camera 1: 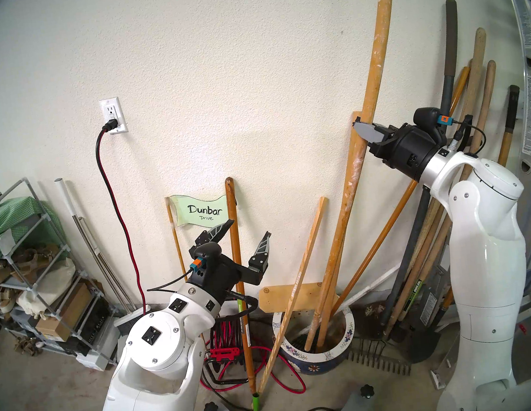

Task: Put wooden sticks into the pot

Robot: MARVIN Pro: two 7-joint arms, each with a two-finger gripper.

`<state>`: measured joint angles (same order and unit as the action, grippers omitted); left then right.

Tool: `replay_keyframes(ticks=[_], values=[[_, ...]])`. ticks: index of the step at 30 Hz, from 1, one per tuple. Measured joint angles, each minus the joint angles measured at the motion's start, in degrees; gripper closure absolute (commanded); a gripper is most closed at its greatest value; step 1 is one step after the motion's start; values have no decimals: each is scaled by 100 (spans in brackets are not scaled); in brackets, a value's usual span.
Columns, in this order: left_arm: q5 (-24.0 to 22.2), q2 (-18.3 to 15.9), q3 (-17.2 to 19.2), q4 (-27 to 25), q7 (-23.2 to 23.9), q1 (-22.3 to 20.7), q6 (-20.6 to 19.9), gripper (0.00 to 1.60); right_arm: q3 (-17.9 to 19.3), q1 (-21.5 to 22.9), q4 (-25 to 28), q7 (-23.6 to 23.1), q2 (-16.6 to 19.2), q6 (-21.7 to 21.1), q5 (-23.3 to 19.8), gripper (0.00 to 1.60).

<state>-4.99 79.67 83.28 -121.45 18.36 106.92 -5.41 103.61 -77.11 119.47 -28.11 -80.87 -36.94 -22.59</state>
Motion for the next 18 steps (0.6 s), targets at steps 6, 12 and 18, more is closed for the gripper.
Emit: replay_keyframes(ticks=[6,12,18], values=[[0,0,0,0,0,0,0,0,-90,-65,-265,-53,-27,472,213,160],[0,0,0,0,0,0,0,0,-109,-79,-342,-86,-67,664,310,160],[0,0,0,0,0,0,0,0,-157,-72,-457,-79,-106,870,454,160]])
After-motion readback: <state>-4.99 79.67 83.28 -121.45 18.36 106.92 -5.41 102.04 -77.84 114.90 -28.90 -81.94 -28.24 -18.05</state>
